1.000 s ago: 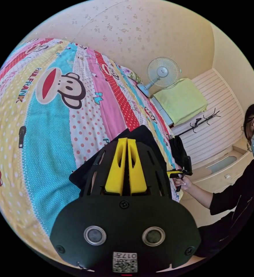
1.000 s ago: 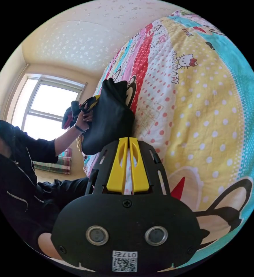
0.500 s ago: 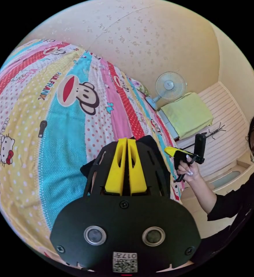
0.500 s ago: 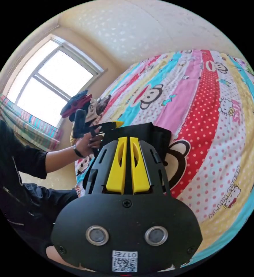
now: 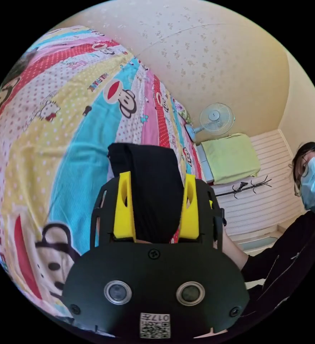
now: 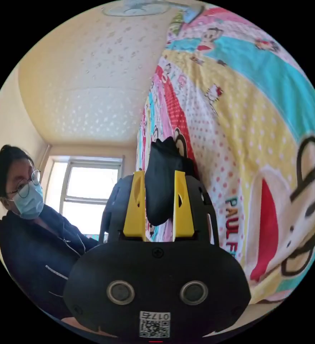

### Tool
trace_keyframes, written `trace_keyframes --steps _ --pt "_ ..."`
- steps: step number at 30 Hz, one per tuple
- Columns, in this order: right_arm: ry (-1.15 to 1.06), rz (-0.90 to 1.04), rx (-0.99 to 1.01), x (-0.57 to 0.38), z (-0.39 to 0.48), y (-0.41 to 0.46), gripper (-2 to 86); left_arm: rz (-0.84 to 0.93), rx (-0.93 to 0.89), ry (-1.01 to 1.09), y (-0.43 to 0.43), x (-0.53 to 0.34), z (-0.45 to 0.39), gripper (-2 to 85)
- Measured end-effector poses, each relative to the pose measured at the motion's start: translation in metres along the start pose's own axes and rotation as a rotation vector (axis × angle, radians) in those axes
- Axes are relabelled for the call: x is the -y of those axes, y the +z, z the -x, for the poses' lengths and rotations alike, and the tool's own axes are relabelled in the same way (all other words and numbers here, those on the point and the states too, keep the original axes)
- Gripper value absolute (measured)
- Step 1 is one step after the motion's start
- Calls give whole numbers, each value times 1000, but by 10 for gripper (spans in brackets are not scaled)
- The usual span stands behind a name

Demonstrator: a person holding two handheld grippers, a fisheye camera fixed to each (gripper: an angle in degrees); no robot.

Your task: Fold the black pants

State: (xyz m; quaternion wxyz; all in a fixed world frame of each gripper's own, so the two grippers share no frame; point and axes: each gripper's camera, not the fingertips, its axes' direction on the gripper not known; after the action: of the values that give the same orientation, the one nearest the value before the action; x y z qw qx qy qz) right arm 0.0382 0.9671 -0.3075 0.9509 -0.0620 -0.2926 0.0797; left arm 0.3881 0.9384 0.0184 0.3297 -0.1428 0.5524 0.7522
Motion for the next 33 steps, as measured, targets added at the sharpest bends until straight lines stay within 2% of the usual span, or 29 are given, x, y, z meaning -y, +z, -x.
trace_keyframes --steps 5,9,14,22,28,33 --pt "259 -49 98 -64 -50 29 164 -7 -69 -245 -18 -104 2 206" --pt "298 -124 202 -71 -58 69 170 -100 -139 -493 -16 -161 18 215" --pt "375 -272 148 -62 -53 91 173 -36 -150 -473 12 -132 19 244" --pt "439 -298 140 -20 -58 112 170 -60 -186 -518 21 -106 27 243" --pt "476 -289 182 -11 -65 107 152 -123 -301 -622 35 -87 35 246" --pt "557 -288 251 -11 -67 99 140 -164 -410 -763 47 -52 65 213"
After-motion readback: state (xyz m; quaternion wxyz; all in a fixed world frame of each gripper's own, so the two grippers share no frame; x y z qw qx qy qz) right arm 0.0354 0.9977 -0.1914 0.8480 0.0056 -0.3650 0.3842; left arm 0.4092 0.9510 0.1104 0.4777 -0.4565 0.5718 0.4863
